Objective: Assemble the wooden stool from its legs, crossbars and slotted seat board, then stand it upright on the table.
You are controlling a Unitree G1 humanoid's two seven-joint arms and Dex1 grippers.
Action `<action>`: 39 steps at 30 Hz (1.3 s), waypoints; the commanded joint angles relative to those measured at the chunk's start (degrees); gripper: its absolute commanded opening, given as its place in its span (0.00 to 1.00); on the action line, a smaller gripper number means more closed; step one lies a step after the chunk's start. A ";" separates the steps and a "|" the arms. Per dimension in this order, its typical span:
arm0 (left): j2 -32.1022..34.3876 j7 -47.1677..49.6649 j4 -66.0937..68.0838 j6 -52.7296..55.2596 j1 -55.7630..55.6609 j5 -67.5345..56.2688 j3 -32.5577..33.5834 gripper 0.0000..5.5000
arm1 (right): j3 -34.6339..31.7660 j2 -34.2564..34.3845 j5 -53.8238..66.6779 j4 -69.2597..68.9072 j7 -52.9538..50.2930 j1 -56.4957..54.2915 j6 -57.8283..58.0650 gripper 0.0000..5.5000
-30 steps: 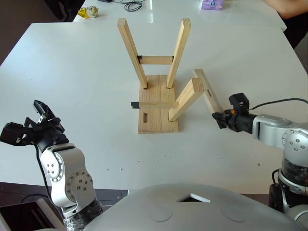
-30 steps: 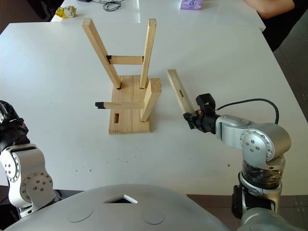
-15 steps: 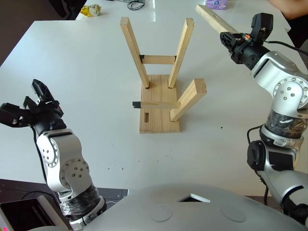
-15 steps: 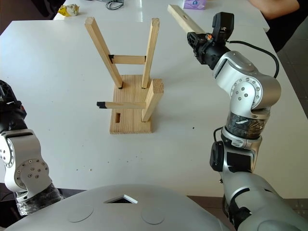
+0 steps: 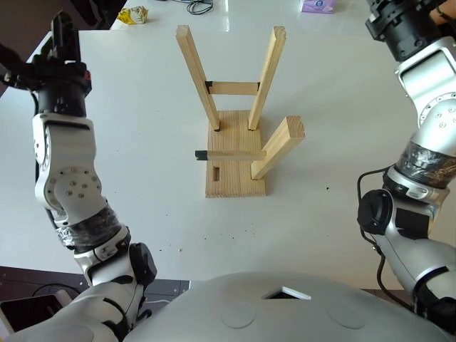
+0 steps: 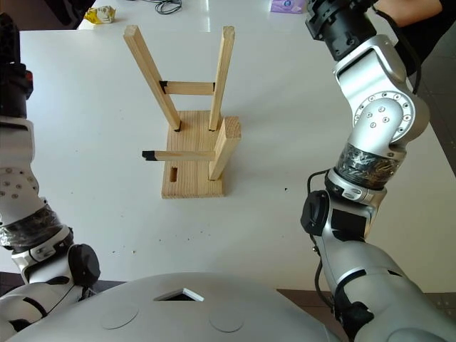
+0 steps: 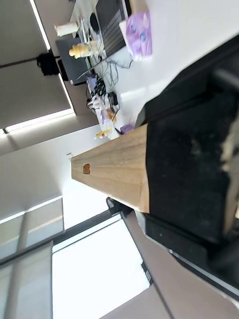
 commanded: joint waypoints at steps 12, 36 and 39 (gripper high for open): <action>6.52 -18.23 1.78 18.36 -10.30 -36.47 -4.40 0.68 | 0.02 -4.46 33.42 5.17 14.42 -12.14 11.74 0.38; 16.71 -24.72 0.01 17.19 -13.91 -48.91 -7.17 0.68 | 6.71 -13.94 39.33 5.93 25.34 -3.44 20.93 0.38; 16.77 -24.95 0.82 17.02 -14.28 -49.12 -7.36 0.68 | 6.72 -13.13 39.69 4.65 25.14 -2.33 20.16 0.38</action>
